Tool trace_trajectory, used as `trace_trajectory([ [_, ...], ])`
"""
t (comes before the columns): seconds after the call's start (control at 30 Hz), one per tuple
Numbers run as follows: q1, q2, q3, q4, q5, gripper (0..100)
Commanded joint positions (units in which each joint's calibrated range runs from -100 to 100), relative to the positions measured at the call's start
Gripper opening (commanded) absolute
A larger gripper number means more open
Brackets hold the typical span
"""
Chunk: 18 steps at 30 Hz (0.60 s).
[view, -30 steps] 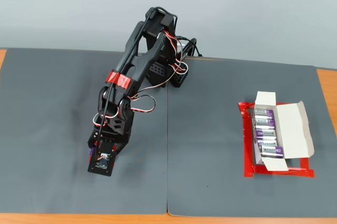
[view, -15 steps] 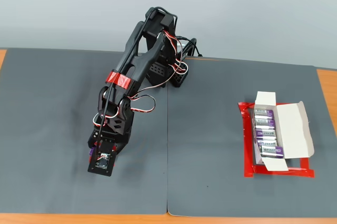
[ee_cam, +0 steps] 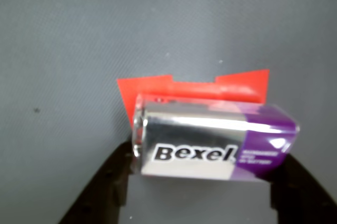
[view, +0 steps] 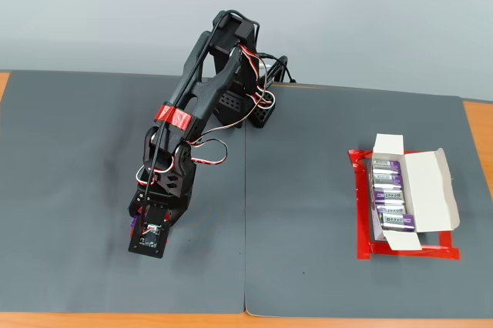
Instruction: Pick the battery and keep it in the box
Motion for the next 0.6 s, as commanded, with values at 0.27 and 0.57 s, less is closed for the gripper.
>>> trace_trajectory([
  [0.27,0.33,-5.75,-1.36,0.13,-0.13,14],
  [0.57,-0.34,-13.04,-1.27,2.99,-0.18,14],
])
